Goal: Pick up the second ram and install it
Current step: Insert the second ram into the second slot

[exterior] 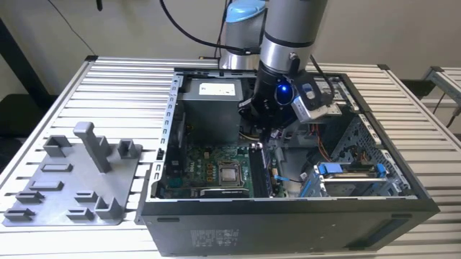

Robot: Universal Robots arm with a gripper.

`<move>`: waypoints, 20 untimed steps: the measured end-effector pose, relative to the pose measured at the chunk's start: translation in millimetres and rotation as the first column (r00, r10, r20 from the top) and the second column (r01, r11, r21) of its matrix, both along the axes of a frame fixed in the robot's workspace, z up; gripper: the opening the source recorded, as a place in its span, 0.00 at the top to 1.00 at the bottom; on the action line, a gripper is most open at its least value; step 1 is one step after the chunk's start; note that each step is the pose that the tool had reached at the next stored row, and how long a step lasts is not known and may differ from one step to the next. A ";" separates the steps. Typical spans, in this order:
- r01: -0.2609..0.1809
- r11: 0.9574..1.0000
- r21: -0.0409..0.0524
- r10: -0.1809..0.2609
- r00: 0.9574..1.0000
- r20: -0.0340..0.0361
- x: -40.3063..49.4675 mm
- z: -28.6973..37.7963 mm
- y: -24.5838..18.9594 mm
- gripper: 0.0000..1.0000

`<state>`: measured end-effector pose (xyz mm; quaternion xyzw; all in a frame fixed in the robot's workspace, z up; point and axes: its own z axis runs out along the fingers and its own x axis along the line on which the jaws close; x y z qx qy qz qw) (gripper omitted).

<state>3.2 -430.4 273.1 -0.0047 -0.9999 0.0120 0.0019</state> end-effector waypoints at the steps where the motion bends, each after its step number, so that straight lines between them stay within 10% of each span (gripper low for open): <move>1: 0.000 1.000 0.000 0.000 1.000 0.000 -0.3 -1.8 -0.4 0.86; 14: 0.000 1.000 0.000 0.000 1.000 -0.001 -5.1 -23.3 -5.8 0.86; 20: 0.000 1.000 0.000 0.000 1.000 -0.015 -5.4 -24.7 -8.7 0.86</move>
